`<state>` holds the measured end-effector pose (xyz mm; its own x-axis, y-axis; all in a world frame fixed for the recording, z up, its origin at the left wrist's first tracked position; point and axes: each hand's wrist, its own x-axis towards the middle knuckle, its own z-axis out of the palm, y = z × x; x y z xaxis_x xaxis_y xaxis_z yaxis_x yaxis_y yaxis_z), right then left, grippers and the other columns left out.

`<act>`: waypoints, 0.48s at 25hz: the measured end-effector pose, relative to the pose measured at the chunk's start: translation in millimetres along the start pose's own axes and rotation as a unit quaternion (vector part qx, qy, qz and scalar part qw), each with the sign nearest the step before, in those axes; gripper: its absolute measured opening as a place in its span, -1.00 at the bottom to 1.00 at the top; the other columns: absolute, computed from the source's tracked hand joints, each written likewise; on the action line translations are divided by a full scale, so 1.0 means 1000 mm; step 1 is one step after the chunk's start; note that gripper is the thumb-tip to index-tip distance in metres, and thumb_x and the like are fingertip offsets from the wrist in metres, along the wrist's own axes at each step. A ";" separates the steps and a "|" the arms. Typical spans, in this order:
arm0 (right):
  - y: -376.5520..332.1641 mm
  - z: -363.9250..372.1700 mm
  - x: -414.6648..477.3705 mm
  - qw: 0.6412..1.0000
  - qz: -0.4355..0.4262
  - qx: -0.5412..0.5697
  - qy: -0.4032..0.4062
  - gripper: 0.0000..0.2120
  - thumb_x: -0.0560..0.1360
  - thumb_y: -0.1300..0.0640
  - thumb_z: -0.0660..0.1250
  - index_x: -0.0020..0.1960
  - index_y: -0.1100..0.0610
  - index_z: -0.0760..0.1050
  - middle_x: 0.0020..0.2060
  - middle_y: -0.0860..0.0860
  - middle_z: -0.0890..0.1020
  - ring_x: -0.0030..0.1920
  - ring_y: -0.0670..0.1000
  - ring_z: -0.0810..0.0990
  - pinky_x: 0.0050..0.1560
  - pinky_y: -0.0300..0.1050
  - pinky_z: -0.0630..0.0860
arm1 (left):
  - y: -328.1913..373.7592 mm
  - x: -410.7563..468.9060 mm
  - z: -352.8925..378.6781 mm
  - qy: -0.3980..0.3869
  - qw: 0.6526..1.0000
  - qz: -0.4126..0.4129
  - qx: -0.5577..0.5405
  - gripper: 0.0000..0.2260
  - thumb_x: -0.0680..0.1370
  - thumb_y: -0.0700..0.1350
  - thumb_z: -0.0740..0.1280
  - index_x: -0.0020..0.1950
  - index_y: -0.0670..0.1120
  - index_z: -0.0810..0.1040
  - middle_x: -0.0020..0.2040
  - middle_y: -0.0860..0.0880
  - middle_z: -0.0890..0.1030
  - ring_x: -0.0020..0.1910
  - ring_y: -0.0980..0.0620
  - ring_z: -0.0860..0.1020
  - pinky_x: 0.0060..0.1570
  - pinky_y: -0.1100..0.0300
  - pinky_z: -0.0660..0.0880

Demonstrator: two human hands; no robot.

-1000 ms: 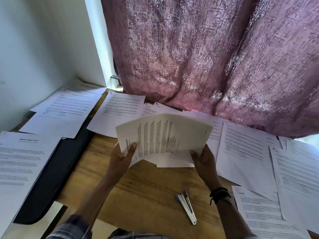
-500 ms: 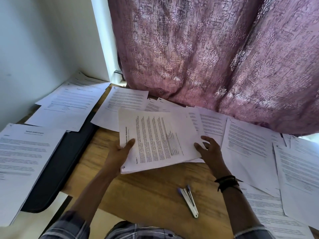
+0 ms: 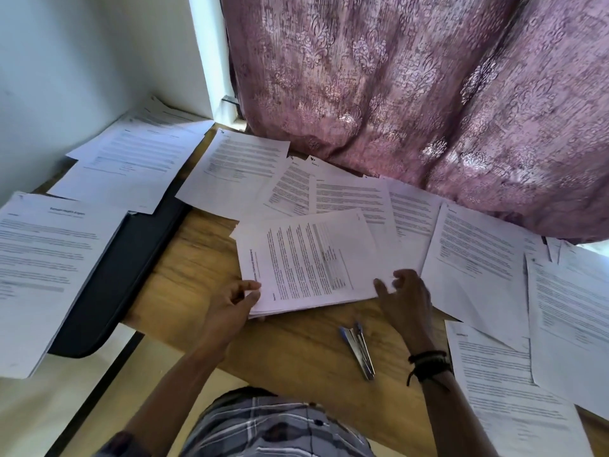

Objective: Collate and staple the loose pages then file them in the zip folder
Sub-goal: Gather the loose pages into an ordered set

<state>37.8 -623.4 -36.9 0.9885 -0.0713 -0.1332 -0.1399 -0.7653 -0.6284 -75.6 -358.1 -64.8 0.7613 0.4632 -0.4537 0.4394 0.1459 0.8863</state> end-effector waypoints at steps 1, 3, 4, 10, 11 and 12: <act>-0.001 0.000 -0.015 0.999 0.014 0.007 -0.043 -0.54 0.47 -0.06 0.43 0.23 0.17 0.43 0.06 0.09 0.56 0.12 0.09 0.51 -0.01 -0.12 0.37 | 0.000 -0.002 0.001 -0.003 1.000 -0.004 -0.008 -0.83 0.57 -0.22 0.34 0.16 -0.14 0.57 0.10 -0.03 0.61 -0.19 0.06 0.66 -0.16 0.13 0.65; 0.000 0.004 -0.043 0.990 0.034 -0.015 -0.137 -0.53 0.41 -0.18 0.45 0.10 0.11 0.42 -0.01 0.01 0.52 0.02 0.03 0.52 -0.14 -0.13 0.39 | 0.001 -0.004 0.000 -0.013 1.000 -0.011 -0.023 -0.82 0.57 -0.24 0.35 0.16 -0.16 0.59 0.13 -0.07 0.61 -0.13 0.00 0.65 -0.18 0.11 0.64; 0.003 0.009 -0.056 0.986 0.015 -0.053 -0.160 -0.53 0.40 -0.24 0.44 0.05 0.07 0.39 -0.03 -0.02 0.48 0.00 0.01 0.51 -0.14 -0.13 0.39 | 0.002 -0.005 -0.001 -0.019 0.999 -0.014 -0.029 -0.81 0.56 -0.24 0.35 0.17 -0.16 0.59 0.15 -0.08 0.61 -0.07 -0.03 0.64 -0.17 0.09 0.64; 0.008 0.027 -0.074 0.984 -0.061 -0.058 -0.160 -0.76 0.56 -0.02 0.34 0.10 0.06 0.37 0.09 -0.02 0.53 0.12 0.01 0.51 0.02 -0.15 0.41 | 0.012 -0.013 -0.005 -0.063 0.996 -0.030 -0.058 -0.73 0.54 -0.32 0.34 0.23 -0.17 0.58 0.13 -0.09 0.62 -0.10 0.00 0.61 -0.26 0.26 0.60; 0.003 0.025 -0.073 0.981 -0.053 -0.001 -0.186 -0.77 0.56 0.01 0.35 0.12 0.05 0.37 0.09 -0.05 0.57 0.09 -0.02 0.55 0.02 -0.15 0.48 | 0.013 -0.015 -0.005 -0.068 0.995 -0.028 -0.061 -0.72 0.53 -0.34 0.35 0.23 -0.17 0.58 0.12 -0.11 0.62 -0.13 0.00 0.61 -0.25 0.26 0.61; -0.005 0.024 -0.074 0.971 -0.033 0.067 -0.226 -0.76 0.56 0.02 0.35 0.14 0.05 0.37 0.05 -0.05 0.61 0.03 -0.04 0.60 -0.02 -0.16 0.53 | 0.014 -0.016 -0.005 -0.072 0.995 -0.026 -0.063 -0.71 0.52 -0.35 0.36 0.23 -0.18 0.57 0.11 -0.12 0.63 -0.16 0.01 0.61 -0.23 0.25 0.62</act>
<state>-35.8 -598.7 -42.2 0.8739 0.2870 -0.3924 -0.1122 -0.6664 -0.7371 -84.0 -359.3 -44.8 0.8042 0.3229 -0.4989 0.4228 0.2792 0.8622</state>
